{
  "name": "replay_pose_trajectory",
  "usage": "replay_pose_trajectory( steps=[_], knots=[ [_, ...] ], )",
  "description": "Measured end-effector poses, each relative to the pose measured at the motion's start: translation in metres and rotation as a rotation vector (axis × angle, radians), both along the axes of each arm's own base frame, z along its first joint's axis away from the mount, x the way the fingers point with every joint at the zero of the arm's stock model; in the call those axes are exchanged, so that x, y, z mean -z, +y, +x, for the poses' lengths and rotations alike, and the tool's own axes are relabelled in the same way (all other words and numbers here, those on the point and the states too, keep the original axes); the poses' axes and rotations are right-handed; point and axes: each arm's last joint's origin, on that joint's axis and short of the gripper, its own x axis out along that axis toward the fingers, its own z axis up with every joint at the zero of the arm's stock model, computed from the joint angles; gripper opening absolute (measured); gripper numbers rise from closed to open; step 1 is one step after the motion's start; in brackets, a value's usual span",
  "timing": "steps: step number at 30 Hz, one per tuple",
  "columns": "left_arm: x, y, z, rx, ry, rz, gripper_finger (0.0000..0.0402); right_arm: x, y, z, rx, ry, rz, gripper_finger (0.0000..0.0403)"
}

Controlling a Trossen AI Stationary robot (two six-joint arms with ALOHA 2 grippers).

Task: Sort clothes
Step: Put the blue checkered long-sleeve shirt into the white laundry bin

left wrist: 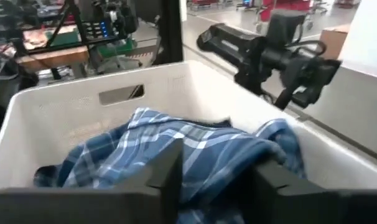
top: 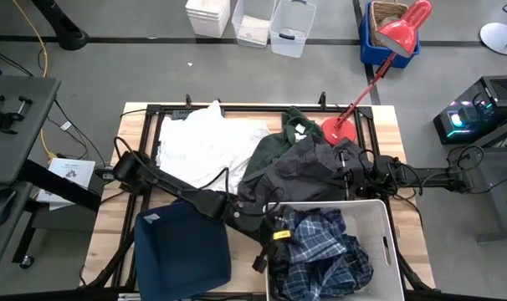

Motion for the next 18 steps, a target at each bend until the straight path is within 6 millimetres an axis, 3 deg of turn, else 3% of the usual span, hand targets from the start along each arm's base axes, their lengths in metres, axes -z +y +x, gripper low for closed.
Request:
replay_pose_trajectory(
  steps=[10,14,18],
  knots=[
    [-0.023,-0.002,0.000,0.029,0.100,-0.158,0.0273,0.000,0.000,0.000,0.000,0.000,0.000,0.0000],
    [-0.023,0.022,0.007,-0.099,0.368,-0.292,0.0285,0.000,0.000,0.000,0.000,0.000,0.000,0.0000],
    [-0.051,0.043,0.011,-0.101,0.341,-0.362,0.0281,0.000,0.000,0.000,-0.001,0.000,0.000,0.0000]
  ],
)
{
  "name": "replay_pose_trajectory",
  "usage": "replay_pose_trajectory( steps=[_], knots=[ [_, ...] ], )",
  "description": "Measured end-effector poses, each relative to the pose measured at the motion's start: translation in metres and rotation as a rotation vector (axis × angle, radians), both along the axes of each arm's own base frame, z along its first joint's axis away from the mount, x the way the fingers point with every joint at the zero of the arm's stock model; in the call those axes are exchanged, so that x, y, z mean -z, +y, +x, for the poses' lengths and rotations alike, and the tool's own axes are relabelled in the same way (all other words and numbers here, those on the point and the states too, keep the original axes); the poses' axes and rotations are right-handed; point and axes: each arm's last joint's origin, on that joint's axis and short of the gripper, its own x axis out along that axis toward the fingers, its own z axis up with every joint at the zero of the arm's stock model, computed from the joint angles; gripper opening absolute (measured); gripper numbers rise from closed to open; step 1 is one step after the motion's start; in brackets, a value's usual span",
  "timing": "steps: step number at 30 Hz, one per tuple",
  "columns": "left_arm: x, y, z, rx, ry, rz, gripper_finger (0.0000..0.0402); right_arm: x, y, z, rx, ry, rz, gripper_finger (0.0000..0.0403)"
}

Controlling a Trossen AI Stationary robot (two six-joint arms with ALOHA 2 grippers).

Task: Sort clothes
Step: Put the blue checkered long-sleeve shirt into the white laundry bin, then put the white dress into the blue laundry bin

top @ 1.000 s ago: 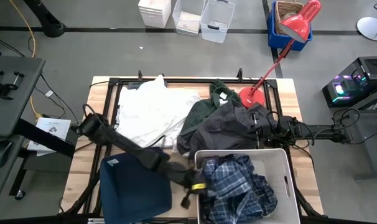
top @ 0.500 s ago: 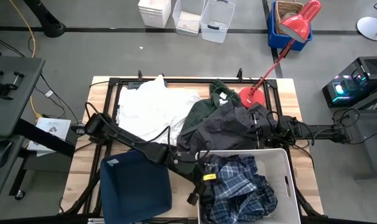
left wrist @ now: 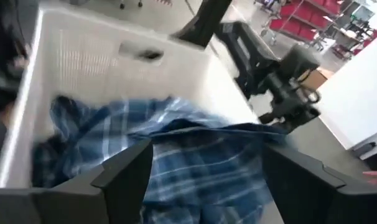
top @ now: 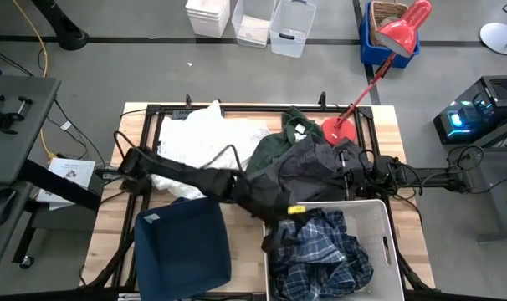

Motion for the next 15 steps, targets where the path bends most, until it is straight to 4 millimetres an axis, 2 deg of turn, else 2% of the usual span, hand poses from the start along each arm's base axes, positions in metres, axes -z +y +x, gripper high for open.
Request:
replay_pose_trajectory(
  steps=[2,4,8,12,15],
  knots=[
    [-0.012,0.003,-0.003,-0.024,0.002,0.018,0.0278,0.000,0.000,0.000,0.000,0.000,0.000,0.0000],
    [-0.016,0.004,-0.002,-0.030,0.016,0.028,0.0276,0.000,0.000,0.000,0.000,0.000,0.000,0.0000],
    [-0.014,0.002,0.001,-0.007,0.003,0.079,0.0274,0.000,0.000,0.000,0.000,-0.001,0.000,0.0000],
    [-0.012,-0.017,-0.008,0.067,-0.016,0.212,0.0273,0.000,0.000,0.000,0.000,0.001,0.000,0.0000],
    [-0.018,-0.014,-0.020,0.023,0.022,0.268,0.0273,0.000,0.000,0.000,0.000,0.001,0.000,0.0000]
  ],
)
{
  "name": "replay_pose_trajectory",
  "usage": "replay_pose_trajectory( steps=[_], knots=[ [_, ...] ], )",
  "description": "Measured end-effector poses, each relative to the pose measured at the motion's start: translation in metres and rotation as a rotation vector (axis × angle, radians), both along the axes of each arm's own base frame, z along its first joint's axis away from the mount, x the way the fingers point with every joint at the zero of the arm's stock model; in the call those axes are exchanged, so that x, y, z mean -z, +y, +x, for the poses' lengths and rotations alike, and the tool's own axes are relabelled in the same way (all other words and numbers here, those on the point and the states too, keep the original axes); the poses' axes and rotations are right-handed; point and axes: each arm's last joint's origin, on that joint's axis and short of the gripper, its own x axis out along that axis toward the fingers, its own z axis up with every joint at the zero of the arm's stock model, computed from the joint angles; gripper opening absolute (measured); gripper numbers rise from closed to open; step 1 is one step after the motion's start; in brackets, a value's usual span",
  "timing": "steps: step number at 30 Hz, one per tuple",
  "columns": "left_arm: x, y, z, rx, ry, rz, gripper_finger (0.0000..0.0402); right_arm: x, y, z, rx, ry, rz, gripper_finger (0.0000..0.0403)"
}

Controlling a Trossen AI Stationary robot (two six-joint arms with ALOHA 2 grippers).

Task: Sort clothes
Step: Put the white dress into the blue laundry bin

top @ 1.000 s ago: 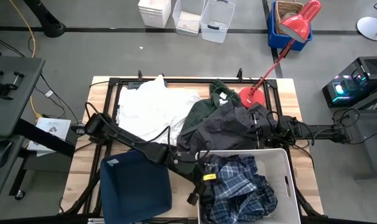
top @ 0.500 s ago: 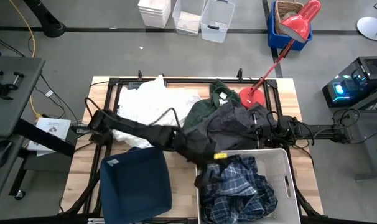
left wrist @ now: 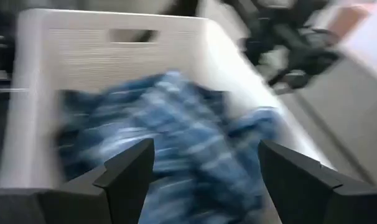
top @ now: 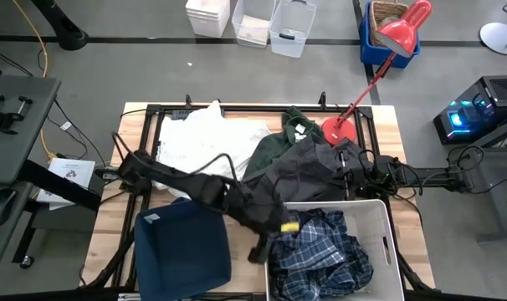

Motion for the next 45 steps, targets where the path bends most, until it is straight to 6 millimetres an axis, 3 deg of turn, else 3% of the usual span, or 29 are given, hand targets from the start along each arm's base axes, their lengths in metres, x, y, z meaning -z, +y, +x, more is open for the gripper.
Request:
replay_pose_trajectory(
  steps=[6,13,17,21,26,30,33,38,45],
  knots=[
    [-0.019,0.029,-0.031,-0.213,0.085,0.162,0.0273,0.000,0.000,0.000,0.000,0.000,0.000,0.0000],
    [-0.009,0.068,-0.076,-0.455,0.093,0.166,0.0273,0.000,0.000,0.000,0.000,0.000,0.000,0.0000],
    [0.027,0.092,-0.109,-0.556,0.066,0.070,0.0273,0.000,0.000,0.000,0.000,0.000,0.000,0.0000],
    [0.058,0.130,-0.145,-0.702,0.034,0.020,0.0273,0.000,0.000,0.000,0.000,0.000,0.000,0.0000],
    [0.110,0.188,-0.172,-0.864,0.306,-0.008,0.0273,0.000,0.000,0.000,0.000,-0.001,0.000,0.0000],
    [0.143,0.239,-0.180,-1.003,0.567,0.019,0.0273,0.000,0.000,0.000,0.000,-0.001,0.000,0.0000],
    [0.167,0.266,-0.182,-1.006,0.730,-0.008,0.0273,0.000,0.000,0.000,0.000,0.000,0.000,0.0000],
    [0.208,0.289,-0.183,-0.979,0.956,-0.001,0.0273,0.000,0.000,0.000,0.000,-0.001,0.000,0.0000],
    [0.249,0.295,-0.174,-0.863,1.065,0.052,0.0273,0.000,0.000,0.000,0.000,-0.001,0.000,0.0000]
  ],
)
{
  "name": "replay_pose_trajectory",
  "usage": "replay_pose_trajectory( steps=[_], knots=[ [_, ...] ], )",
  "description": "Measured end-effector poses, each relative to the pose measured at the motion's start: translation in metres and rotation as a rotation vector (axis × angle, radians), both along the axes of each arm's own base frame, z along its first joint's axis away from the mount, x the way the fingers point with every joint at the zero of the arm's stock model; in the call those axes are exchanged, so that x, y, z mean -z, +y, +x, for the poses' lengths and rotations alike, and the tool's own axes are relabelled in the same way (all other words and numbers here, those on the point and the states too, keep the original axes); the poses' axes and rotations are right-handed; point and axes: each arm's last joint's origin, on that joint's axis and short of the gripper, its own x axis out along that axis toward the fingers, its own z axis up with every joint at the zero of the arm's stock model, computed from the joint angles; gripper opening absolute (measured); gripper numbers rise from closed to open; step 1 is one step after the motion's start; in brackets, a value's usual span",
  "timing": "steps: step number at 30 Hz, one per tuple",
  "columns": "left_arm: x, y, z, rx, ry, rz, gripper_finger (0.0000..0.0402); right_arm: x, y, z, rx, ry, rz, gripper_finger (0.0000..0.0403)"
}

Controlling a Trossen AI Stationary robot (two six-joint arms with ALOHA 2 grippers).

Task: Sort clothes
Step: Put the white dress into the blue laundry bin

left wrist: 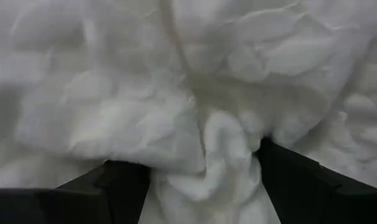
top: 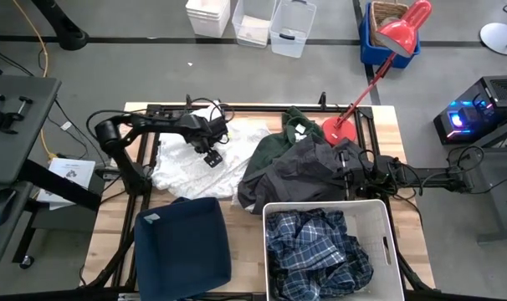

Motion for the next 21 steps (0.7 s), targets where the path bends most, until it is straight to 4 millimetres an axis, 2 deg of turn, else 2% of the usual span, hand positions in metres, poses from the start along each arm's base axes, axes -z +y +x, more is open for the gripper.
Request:
replay_pose_trajectory(
  steps=[3,5,7,10,11,13,15,18,21],
  knots=[
    [0.012,-0.003,0.001,0.076,0.052,0.010,0.0261,0.000,0.000,0.000,0.000,0.000,0.000,0.0000],
    [0.015,-0.006,0.002,0.127,0.077,0.004,0.0230,0.000,0.000,0.000,0.000,0.000,0.000,0.0000],
    [0.016,-0.009,0.003,0.151,0.078,-0.002,0.0168,0.000,0.000,0.000,0.002,0.000,0.000,0.0000],
    [0.008,-0.016,0.005,0.146,0.034,-0.016,0.0043,0.000,0.000,0.000,0.005,0.001,0.000,0.0000],
    [0.003,-0.018,0.005,0.139,0.017,-0.015,0.0026,0.000,0.000,0.000,0.005,0.001,0.000,0.0000],
    [-0.013,-0.023,0.008,0.137,-0.028,-0.006,0.0021,0.000,0.000,0.000,0.005,0.001,0.000,0.0000],
    [-0.039,-0.029,0.010,0.145,-0.096,0.010,0.0012,0.000,0.000,0.000,0.005,0.002,0.000,0.0000],
    [-0.095,-0.034,0.010,0.146,-0.321,0.101,0.0008,0.000,0.000,0.000,0.005,0.002,0.000,0.0000],
    [-0.152,-0.041,-0.003,0.130,-0.505,0.192,0.0005,0.000,0.000,0.000,0.005,0.002,0.000,0.0000]
  ],
)
